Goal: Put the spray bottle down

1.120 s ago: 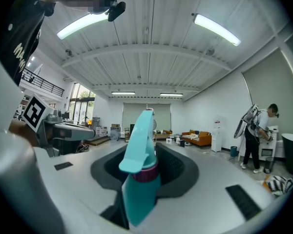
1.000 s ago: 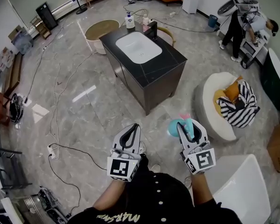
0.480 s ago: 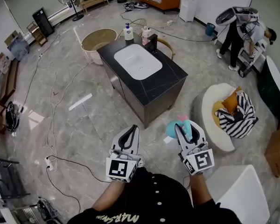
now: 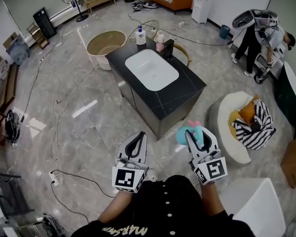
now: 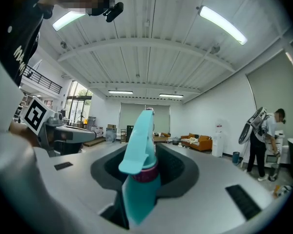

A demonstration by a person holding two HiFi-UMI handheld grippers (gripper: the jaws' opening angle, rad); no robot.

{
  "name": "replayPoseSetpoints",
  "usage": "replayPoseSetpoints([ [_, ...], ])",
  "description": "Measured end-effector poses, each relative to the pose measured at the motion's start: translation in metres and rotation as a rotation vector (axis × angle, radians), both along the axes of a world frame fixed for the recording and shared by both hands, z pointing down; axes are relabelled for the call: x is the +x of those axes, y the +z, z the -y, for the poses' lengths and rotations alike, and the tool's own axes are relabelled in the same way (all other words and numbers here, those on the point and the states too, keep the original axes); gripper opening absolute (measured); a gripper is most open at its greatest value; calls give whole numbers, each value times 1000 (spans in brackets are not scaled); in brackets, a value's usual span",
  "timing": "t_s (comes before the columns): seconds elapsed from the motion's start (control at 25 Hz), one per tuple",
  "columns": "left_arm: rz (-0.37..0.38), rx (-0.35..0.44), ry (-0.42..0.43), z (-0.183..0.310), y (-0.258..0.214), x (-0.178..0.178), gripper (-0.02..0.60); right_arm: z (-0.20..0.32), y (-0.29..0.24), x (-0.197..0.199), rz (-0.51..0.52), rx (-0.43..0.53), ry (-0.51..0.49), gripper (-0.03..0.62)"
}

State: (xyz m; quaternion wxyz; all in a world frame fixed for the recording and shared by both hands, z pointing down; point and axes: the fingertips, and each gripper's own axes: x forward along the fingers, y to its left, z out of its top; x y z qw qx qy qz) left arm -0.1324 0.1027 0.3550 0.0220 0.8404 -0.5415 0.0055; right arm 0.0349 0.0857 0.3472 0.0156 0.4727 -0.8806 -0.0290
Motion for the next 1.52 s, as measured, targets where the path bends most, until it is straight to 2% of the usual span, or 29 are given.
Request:
replayPoseSetpoints([
  [0.16,-4,-12,40,17,9,1,21,8,8,-6,-7,-14,16,127],
  [0.4,-16,-25,78,39,14,9,21,27,16,5,-15,-42,63,127],
  [0.6,-6,-32,68,68,19,8,21,59,25,9,-5,-55,70,126],
  [1.04,26,-41,29,166,24,14,21,169,24,17,20,-29,21,126],
  [1.52,42,4,1,277,1,68,21,284,13,67,15,-17,-17,126],
])
